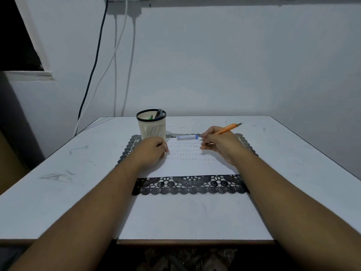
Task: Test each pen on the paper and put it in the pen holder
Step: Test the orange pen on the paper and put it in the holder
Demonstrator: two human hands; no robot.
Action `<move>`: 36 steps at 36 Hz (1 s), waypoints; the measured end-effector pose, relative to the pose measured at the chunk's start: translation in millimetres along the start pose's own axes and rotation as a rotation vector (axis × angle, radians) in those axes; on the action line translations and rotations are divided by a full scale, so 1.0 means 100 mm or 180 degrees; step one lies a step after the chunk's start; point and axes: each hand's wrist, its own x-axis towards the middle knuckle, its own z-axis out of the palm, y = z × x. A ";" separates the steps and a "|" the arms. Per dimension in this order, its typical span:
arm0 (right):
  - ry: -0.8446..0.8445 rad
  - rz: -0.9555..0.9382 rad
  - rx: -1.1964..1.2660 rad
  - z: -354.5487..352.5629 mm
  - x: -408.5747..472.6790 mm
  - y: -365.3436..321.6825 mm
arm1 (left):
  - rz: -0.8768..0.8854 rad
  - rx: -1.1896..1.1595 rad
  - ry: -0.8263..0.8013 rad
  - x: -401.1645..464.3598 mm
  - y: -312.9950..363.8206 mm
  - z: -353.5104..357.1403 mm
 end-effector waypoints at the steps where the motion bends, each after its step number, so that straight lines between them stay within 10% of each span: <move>1: -0.0064 -0.0020 -0.0028 0.04 0.00 0.01 | -0.0013 -0.0004 -0.0006 0.00 0.01 0.00; 14: 0.0281 0.0030 -0.0013 -0.02 -0.01 0.03 | -0.0375 0.0171 0.0171 0.05 -0.12 -0.13; 26: -0.0907 -0.0211 -0.0875 0.77 -0.10 0.07 | -0.0496 0.0779 0.0105 -0.05 -0.01 -0.16; 36: -0.0826 -0.0099 -0.0614 0.89 -0.08 0.17 | -0.0504 0.0545 0.0084 0.01 -0.02 -0.18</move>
